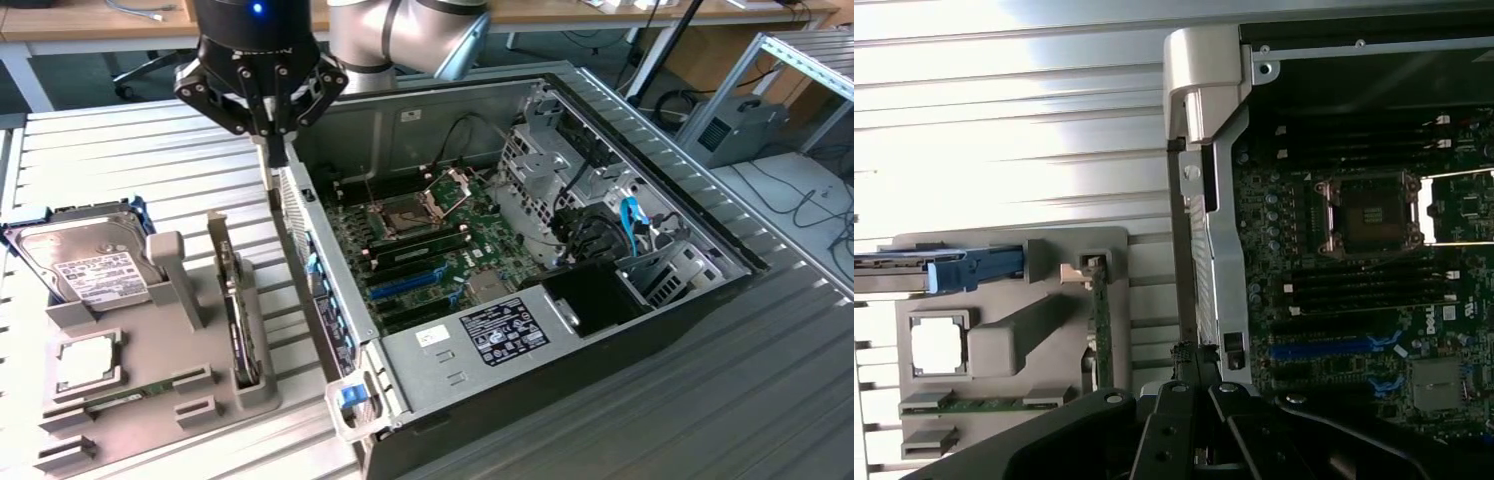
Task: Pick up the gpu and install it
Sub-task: 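Reach for the gpu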
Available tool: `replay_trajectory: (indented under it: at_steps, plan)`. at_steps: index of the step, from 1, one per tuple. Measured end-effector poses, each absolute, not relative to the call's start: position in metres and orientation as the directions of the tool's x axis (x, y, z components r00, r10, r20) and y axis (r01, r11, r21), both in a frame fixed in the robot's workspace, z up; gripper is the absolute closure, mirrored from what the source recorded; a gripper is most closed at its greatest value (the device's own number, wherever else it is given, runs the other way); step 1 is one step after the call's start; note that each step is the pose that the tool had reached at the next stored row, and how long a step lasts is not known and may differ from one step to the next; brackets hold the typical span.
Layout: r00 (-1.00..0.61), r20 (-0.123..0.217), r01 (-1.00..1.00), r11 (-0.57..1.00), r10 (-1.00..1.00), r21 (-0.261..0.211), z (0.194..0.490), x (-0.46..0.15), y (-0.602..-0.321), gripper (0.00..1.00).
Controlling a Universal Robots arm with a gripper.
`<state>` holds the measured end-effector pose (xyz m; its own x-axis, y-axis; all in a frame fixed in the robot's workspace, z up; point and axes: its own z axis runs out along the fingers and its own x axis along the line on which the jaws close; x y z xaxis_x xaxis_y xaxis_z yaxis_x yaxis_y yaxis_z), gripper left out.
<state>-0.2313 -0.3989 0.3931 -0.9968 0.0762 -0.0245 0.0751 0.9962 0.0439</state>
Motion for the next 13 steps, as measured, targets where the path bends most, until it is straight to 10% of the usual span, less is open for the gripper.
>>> replay_trajectory:
  at_steps: [13]
  plan:
    - [-0.997, -0.025, 0.075, 0.996, 0.076, 0.044, 0.393, -0.242, -0.399, 0.89]
